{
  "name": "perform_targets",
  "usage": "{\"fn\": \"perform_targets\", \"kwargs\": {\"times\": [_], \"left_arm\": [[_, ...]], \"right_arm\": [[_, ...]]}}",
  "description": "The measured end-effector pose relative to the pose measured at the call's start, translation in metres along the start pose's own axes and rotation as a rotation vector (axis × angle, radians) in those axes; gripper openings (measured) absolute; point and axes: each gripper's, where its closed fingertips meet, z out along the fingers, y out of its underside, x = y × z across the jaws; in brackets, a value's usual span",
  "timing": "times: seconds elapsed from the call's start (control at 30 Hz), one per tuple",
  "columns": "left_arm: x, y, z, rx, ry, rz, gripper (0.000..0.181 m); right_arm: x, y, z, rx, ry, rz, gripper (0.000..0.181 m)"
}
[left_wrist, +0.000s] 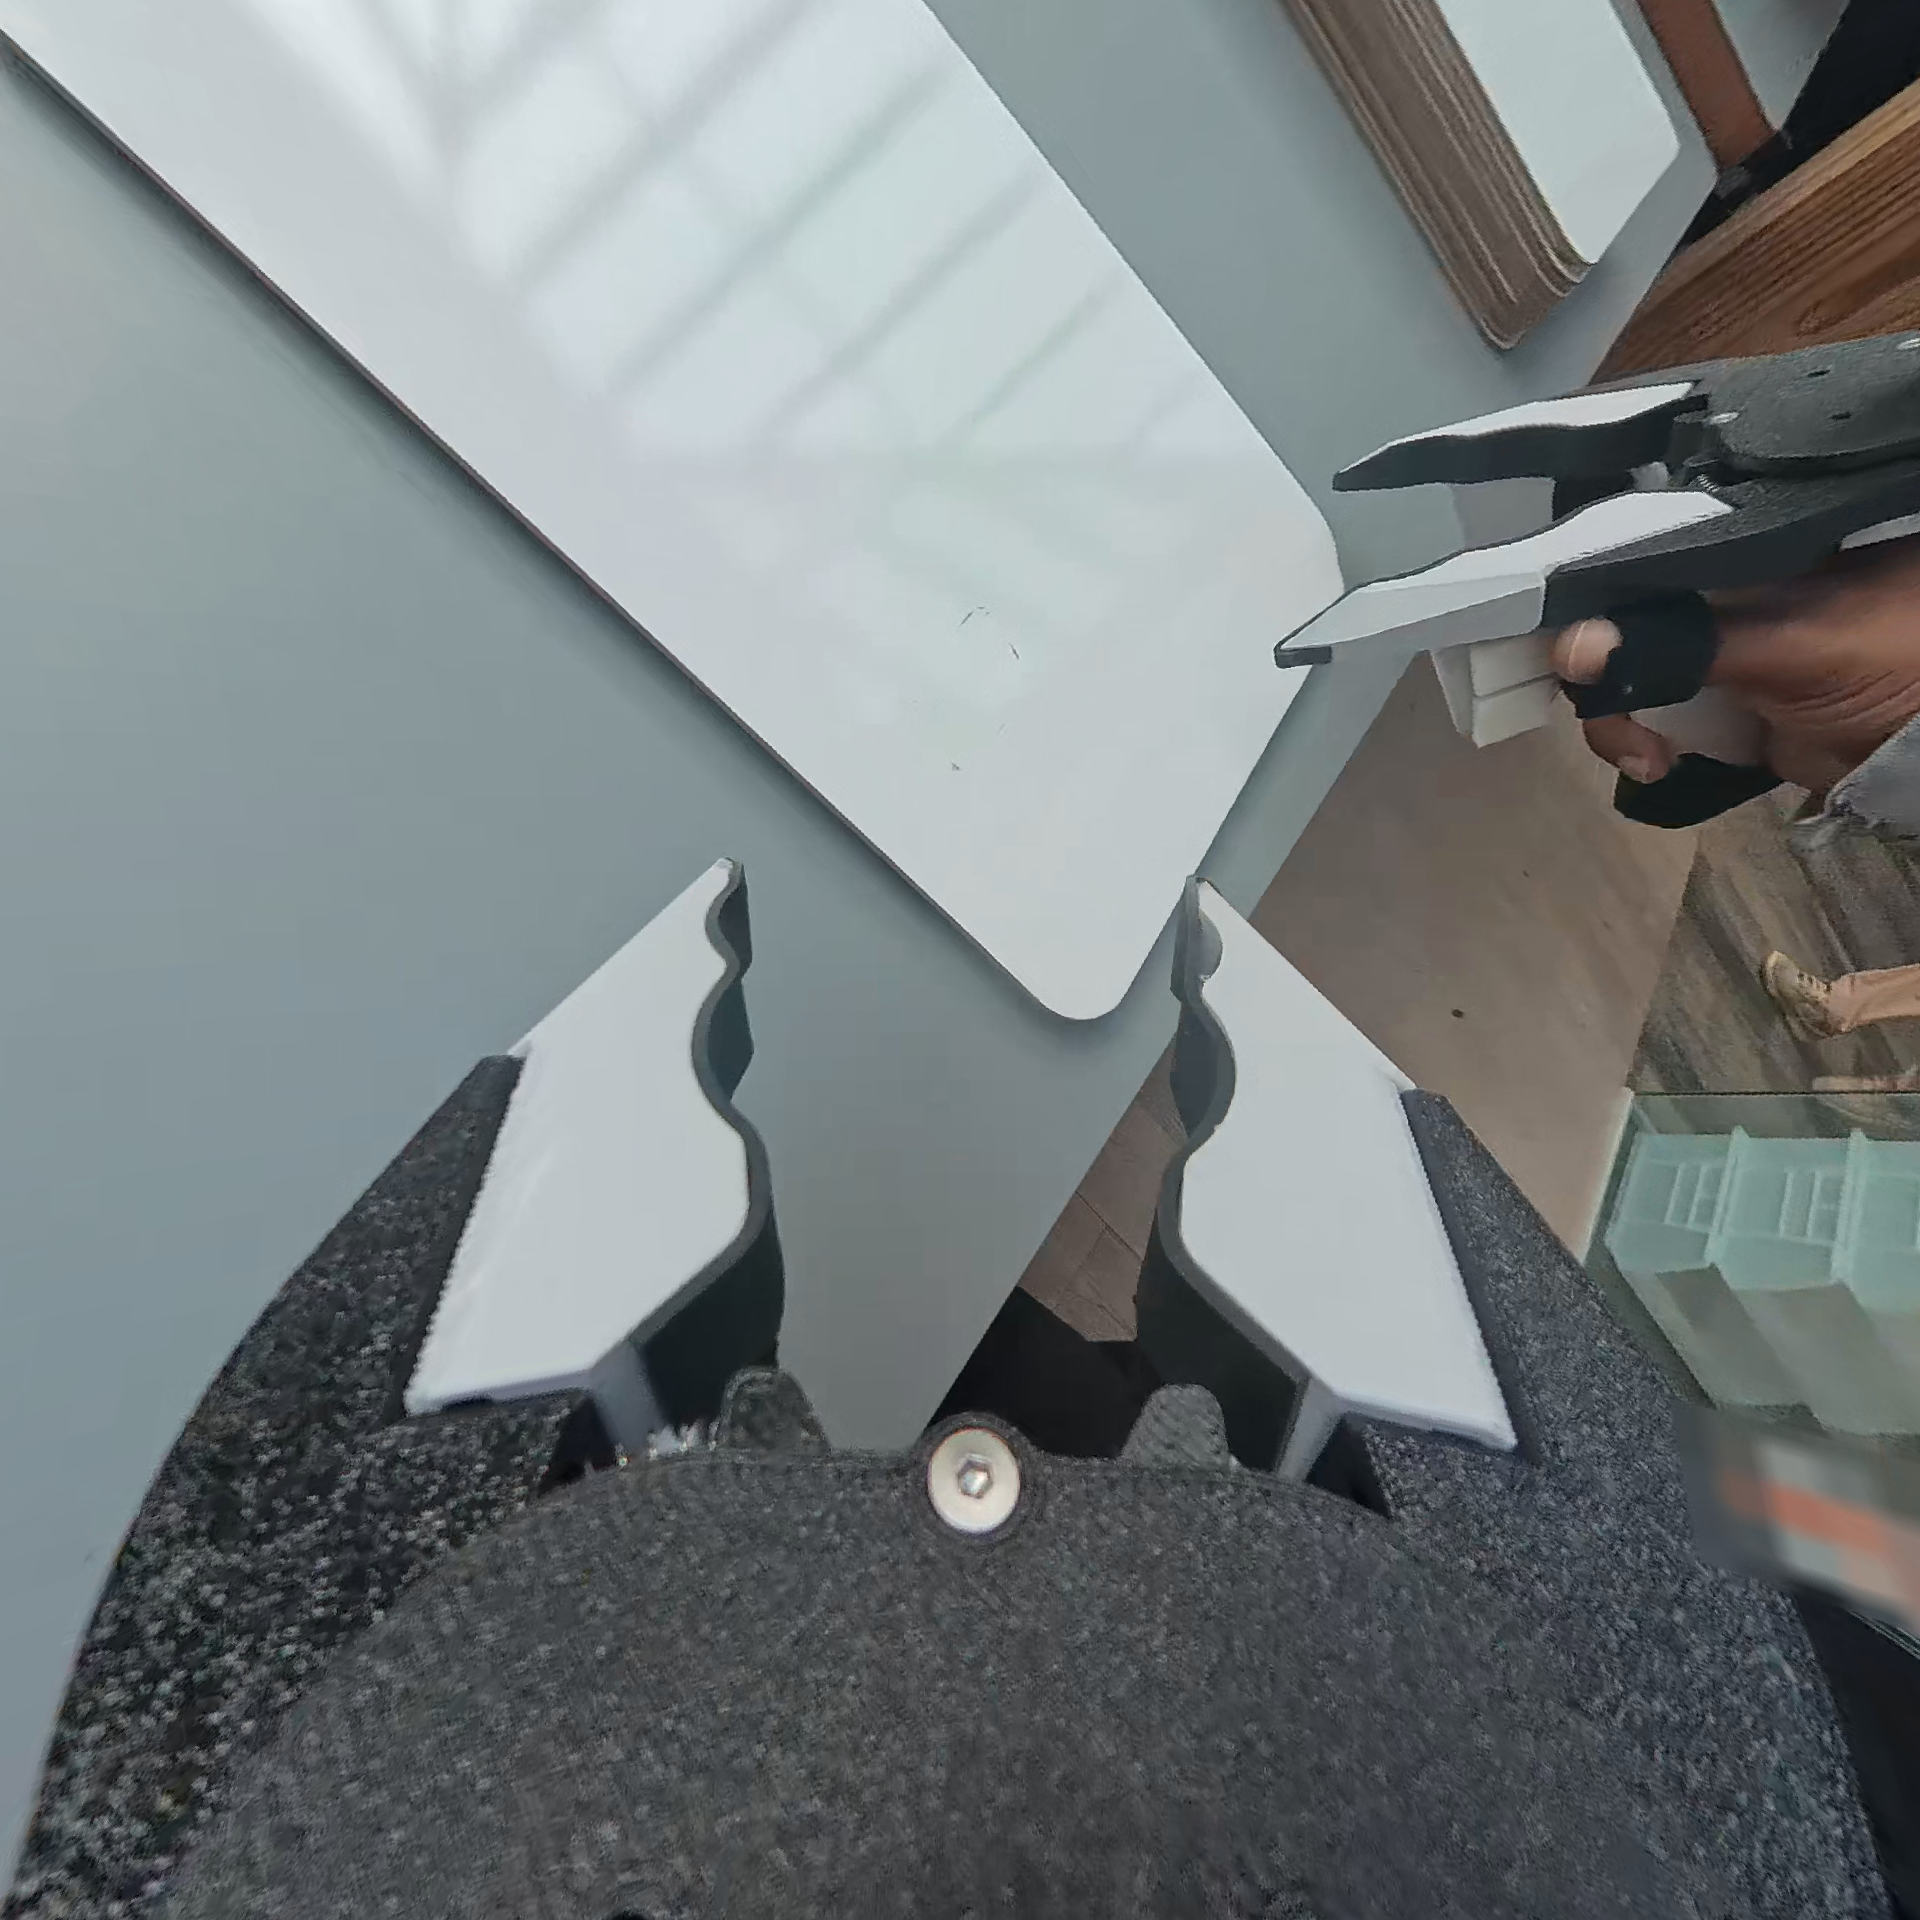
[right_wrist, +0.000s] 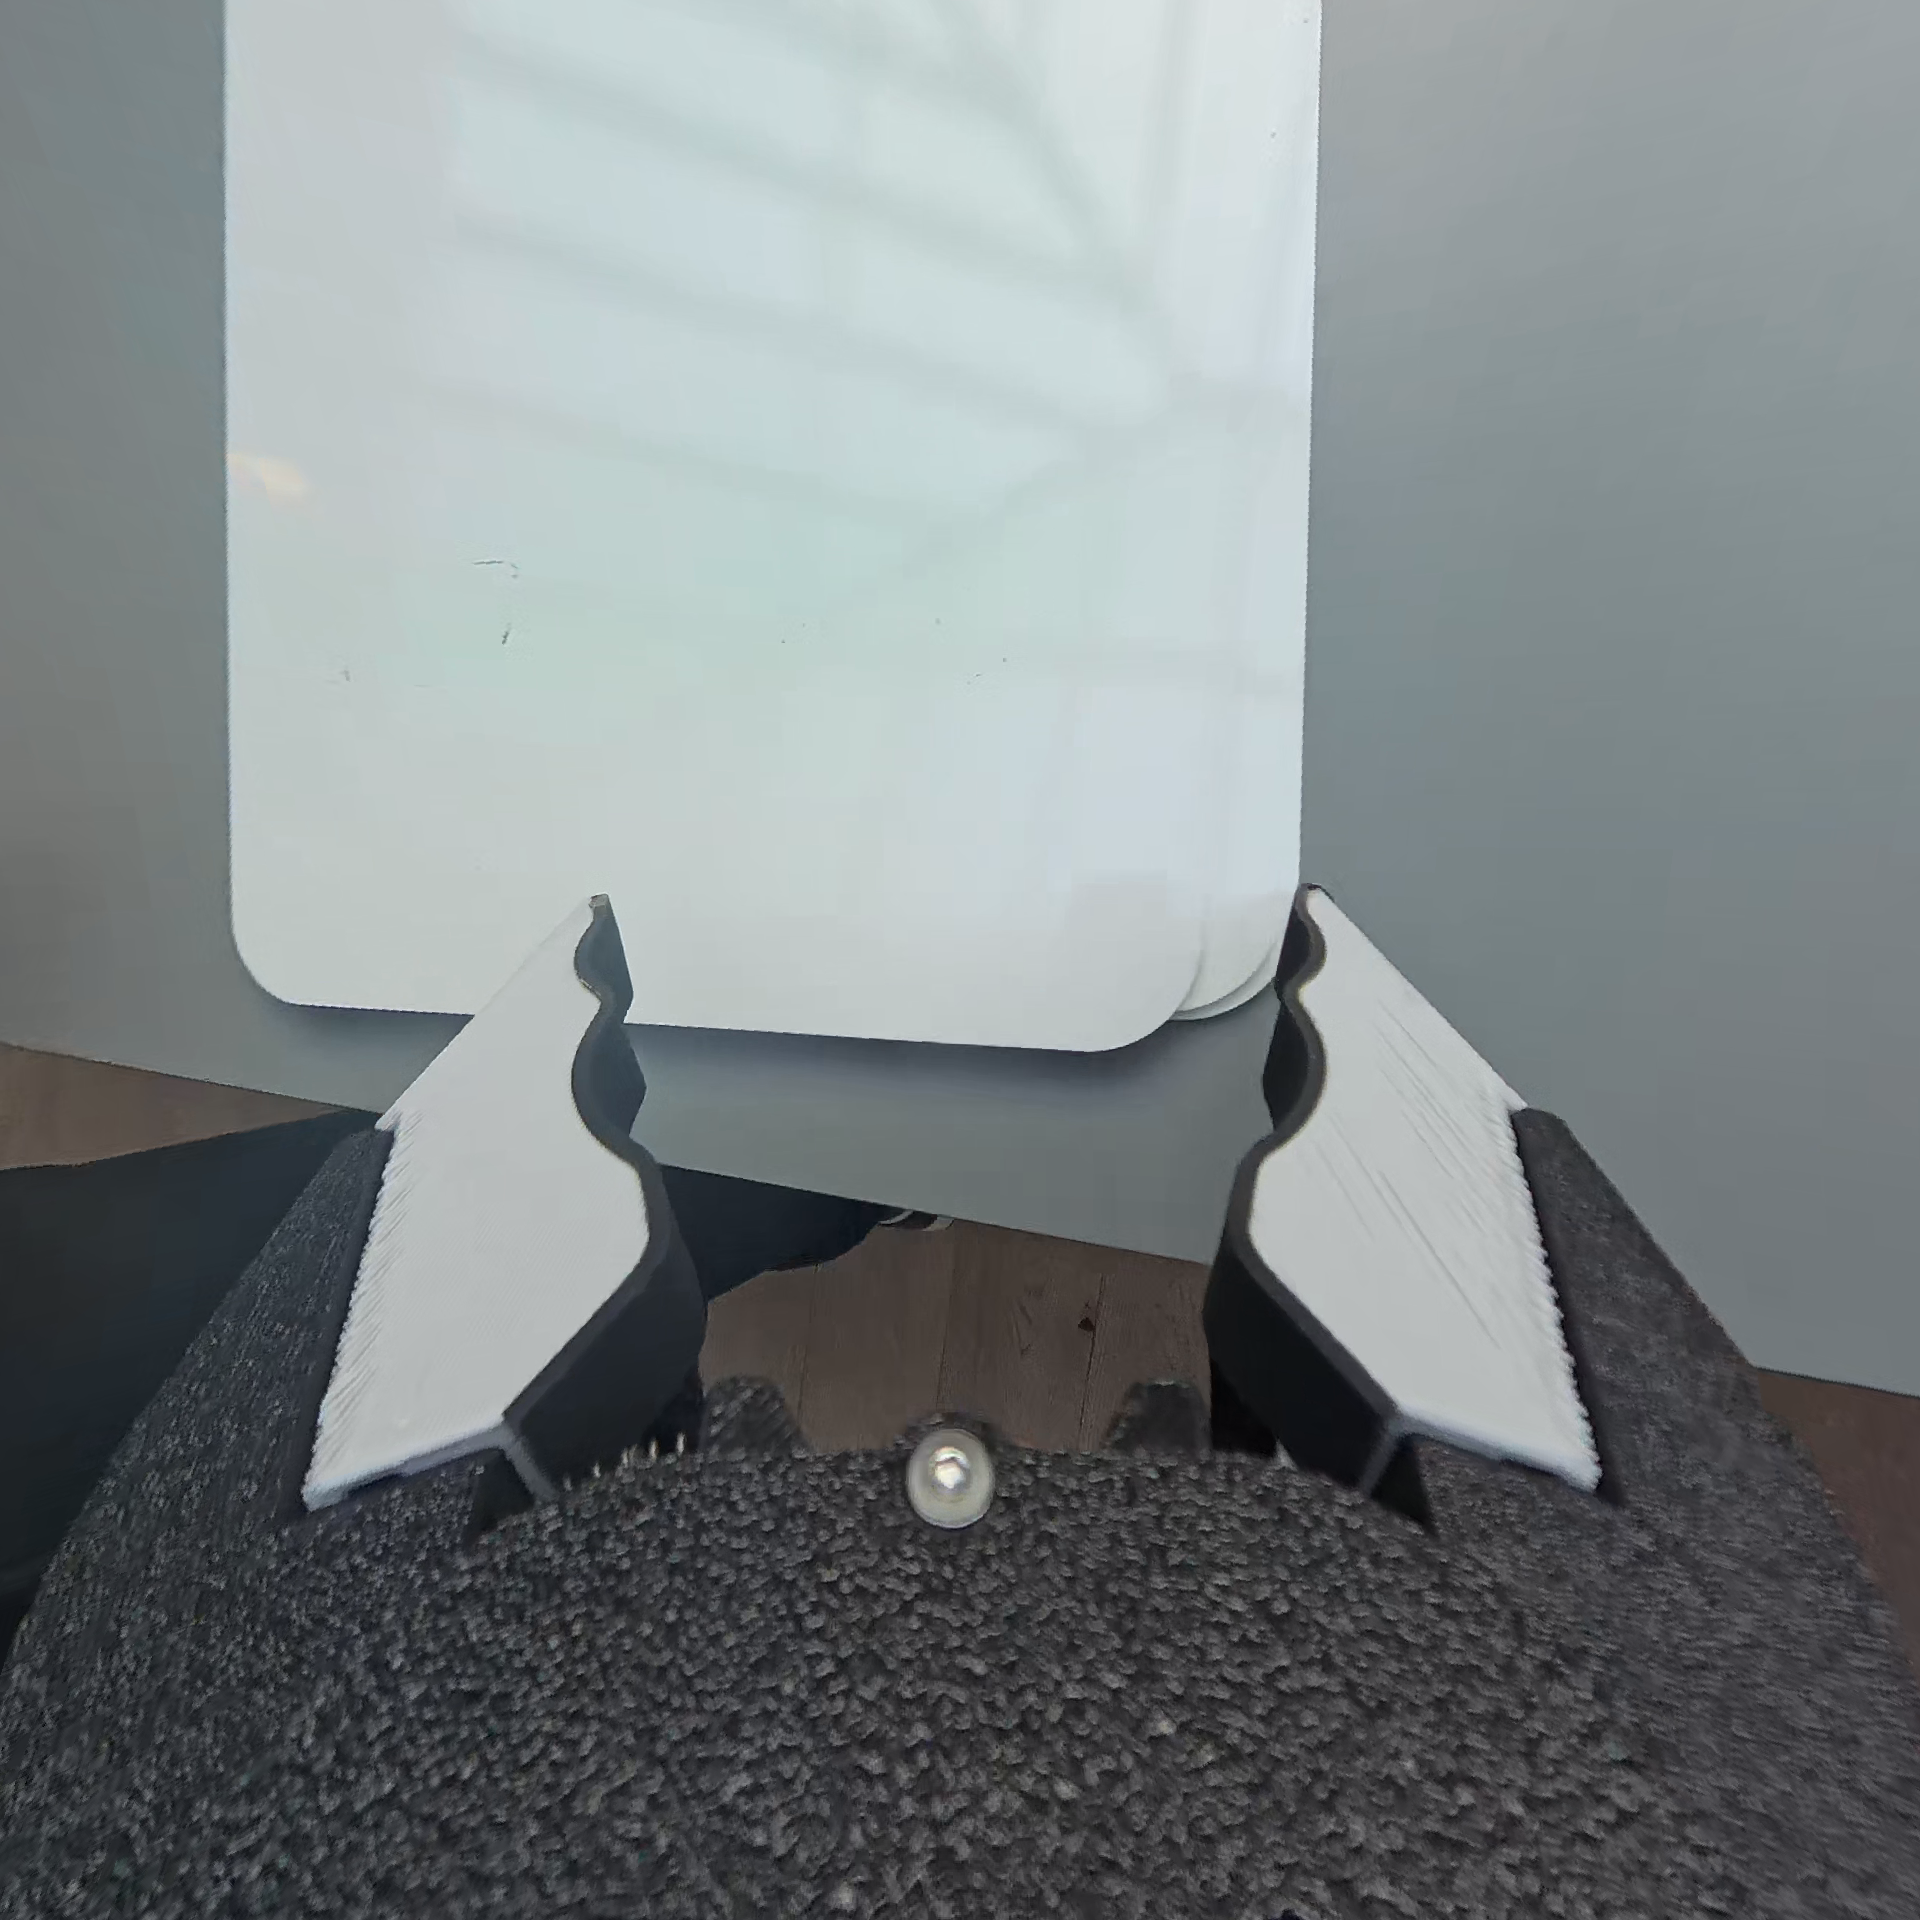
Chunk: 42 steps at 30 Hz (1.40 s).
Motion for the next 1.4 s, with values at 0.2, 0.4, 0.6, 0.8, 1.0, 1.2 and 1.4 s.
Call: {"fn": "perform_targets", "kwargs": {"times": [0.2,0.4,0.6,0.8,1.0,1.2,1.4], "left_arm": [[-0.021,-0.002,0.049,-0.046,-0.097,-0.091,0.086],[-0.021,-0.012,0.067,-0.019,-0.155,-0.159,0.078],[-0.012,-0.011,0.078,-0.046,-0.224,-0.152,0.074],[-0.002,-0.002,0.076,-0.073,-0.228,-0.178,0.076],[0.028,0.033,0.066,-0.092,-0.239,-0.178,0.071],[0.034,0.039,0.048,-0.015,-0.229,-0.251,0.076],[0.050,0.083,-0.005,0.152,-0.189,-0.480,0.069]], "right_arm": [[0.018,-0.018,0.021,-0.033,-0.053,-0.028,0.119],[0.014,-0.020,0.023,-0.043,-0.078,-0.043,0.119],[0.002,-0.015,0.017,-0.021,-0.145,0.002,0.117],[-0.007,0.007,0.001,-0.038,-0.193,0.029,0.116],[-0.011,0.049,-0.025,-0.049,-0.185,0.079,0.112],[-0.005,0.061,-0.036,-0.031,-0.207,0.122,0.106],[0.012,0.081,-0.041,-0.007,-0.345,0.387,0.095]]}}
